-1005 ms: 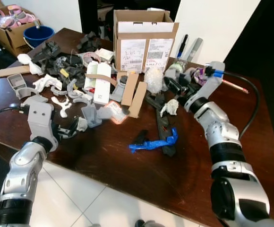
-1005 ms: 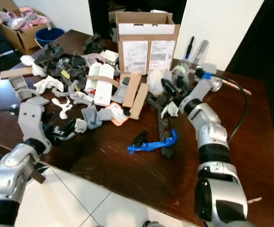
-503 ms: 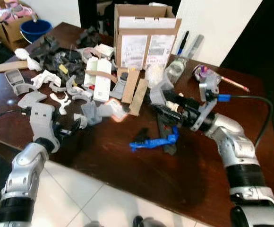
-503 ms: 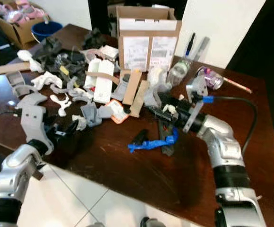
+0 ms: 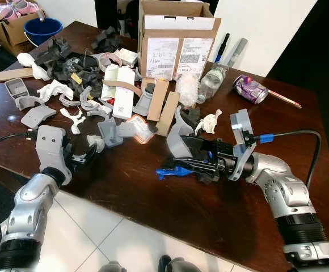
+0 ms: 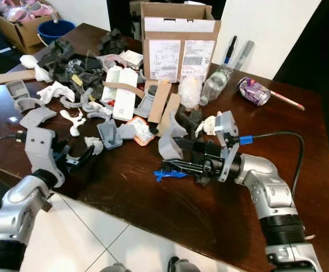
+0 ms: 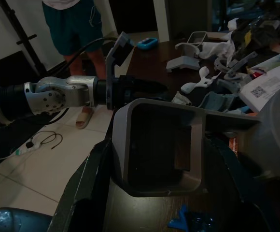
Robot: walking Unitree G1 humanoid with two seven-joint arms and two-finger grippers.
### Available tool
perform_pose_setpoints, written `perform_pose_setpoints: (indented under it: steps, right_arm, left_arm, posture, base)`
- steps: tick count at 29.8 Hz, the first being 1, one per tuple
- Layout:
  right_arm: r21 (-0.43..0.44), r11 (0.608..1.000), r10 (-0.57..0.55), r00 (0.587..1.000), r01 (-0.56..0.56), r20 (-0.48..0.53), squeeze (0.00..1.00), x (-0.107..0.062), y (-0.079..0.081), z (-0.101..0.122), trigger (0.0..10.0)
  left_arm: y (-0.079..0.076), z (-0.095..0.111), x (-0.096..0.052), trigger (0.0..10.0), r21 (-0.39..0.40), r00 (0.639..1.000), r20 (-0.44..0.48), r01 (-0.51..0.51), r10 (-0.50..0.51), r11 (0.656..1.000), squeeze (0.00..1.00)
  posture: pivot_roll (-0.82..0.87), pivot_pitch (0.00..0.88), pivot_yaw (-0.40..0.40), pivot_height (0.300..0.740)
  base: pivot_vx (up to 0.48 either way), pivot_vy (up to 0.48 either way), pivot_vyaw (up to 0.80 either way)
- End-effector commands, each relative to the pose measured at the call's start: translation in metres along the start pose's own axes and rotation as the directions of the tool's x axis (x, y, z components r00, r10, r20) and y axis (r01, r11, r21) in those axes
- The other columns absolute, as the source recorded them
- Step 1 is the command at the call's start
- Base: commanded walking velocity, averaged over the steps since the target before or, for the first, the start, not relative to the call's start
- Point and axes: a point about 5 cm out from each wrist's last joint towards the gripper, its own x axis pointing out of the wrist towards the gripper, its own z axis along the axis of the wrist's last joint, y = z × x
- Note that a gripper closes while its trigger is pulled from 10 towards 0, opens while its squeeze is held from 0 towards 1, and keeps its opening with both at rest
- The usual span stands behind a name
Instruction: Picking trash to rubbish bin
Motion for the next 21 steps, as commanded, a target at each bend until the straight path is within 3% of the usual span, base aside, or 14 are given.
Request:
perform_pose_setpoints:
  steps: [1,5,12,21]
  right_arm:
    - [-0.002,1.0,0.016,1.0,-0.016,-0.02,0.0,-0.001,0.003,0.0,0.0]
    - [0.001,1.0,0.017,1.0,-0.017,-0.022,0.0,-0.002,0.004,0.0,0.0]
    - [0.001,1.0,0.011,1.0,-0.011,-0.019,0.0,-0.002,0.004,0.002,0.0]
    - [-0.004,1.0,0.004,1.0,-0.004,-0.02,0.0,0.002,0.004,0.001,0.0]
  left_arm:
    - [-0.009,-0.008,-0.002,10.0,-0.017,0.999,-0.038,0.037,-0.037,0.999,0.0]
    - [-0.009,-0.008,-0.001,10.0,-0.014,0.999,-0.031,0.033,-0.033,0.999,0.0]
    - [-0.021,0.02,0.005,10.0,-0.018,0.989,0.095,0.115,-0.113,0.993,0.0]
    - [-0.021,0.016,0.007,10.0,-0.012,0.992,0.066,0.11,-0.109,0.994,0.0]
  posture:
    - [0.11,0.225,-0.097,0.74]
    - [0.1,0.226,-0.098,0.74]
    - [0.1,0.228,-0.099,0.74]
    - [0.1,0.227,-0.099,0.74]
  base:
    - [0.0,0.0,0.0]
    - [0.0,0.0,0.0]
    - [0.0,0.0,0.0]
    - [0.0,0.0,0.0]
